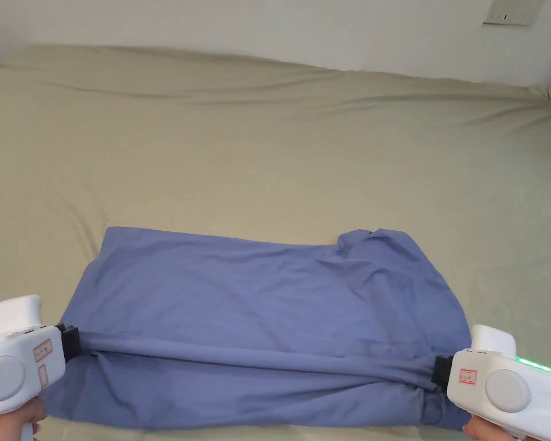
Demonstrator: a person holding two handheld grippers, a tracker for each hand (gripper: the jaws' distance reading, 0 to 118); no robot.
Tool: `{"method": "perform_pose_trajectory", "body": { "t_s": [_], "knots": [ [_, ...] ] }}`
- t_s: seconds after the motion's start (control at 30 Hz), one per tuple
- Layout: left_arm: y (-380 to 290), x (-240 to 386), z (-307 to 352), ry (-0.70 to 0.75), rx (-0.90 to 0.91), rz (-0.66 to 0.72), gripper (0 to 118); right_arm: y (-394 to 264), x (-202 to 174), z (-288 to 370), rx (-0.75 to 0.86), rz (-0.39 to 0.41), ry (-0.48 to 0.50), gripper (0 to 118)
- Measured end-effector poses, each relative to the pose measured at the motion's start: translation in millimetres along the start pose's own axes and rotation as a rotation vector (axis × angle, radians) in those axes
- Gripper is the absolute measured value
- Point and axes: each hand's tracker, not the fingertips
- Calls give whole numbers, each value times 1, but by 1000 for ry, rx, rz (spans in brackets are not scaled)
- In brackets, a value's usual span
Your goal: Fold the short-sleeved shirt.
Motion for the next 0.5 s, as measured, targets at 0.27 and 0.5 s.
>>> {"method": "perform_pose_trajectory", "body": {
  "t_s": [0.27,0.5],
  "knots": [
    [11,-1,0,-23,68,9,91,14,-2,18,237,150,-181,103],
    [49,10,86,-73,354,-89,113,44,-10,127,533,207,-87,103]
  ]
}}
